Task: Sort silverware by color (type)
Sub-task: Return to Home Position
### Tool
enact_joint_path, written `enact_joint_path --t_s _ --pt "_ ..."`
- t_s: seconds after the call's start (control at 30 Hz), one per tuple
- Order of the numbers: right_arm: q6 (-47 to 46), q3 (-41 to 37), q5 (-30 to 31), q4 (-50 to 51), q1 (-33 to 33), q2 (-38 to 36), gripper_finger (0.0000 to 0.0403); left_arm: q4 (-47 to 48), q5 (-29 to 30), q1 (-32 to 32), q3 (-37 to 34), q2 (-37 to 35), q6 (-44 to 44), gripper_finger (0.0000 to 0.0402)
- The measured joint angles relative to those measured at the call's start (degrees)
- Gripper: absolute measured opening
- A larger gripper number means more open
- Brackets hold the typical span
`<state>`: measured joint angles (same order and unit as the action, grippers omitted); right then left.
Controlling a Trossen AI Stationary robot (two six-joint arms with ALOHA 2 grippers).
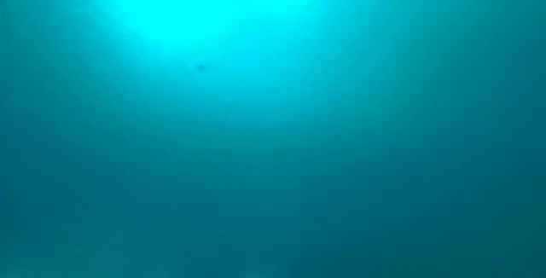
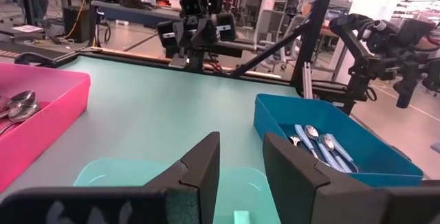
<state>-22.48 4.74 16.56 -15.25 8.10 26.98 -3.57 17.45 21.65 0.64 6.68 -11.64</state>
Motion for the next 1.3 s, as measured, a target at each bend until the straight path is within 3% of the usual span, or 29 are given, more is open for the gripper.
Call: enact_joint_path --t_s 0.17,0.4,0.87,1.3 --pt "-0.01 -3.91 0.0 0.28 0.0 -5.3 0.0121 -0.04 0.0 0.0 0.0 0.0 0.0 0.0096" --pt "-0.02 -4.05 -0.02 11.67 0.0 -12.45 0.0121 -0.11 0.0 0.0 -0.01 0.26 0.01 0.0096" --pt "-0.02 -4.07 -0.05 11.88 -0.2 -26.85 0.0121 -0.09 0.01 0.0 0.1 0.37 0.0 0.0096" --pt "0.0 -4.12 0.0 9.36 -4.47 -26.97 0.0121 -0.16 0.02 0.0 0.39 0.48 0.02 0.0096"
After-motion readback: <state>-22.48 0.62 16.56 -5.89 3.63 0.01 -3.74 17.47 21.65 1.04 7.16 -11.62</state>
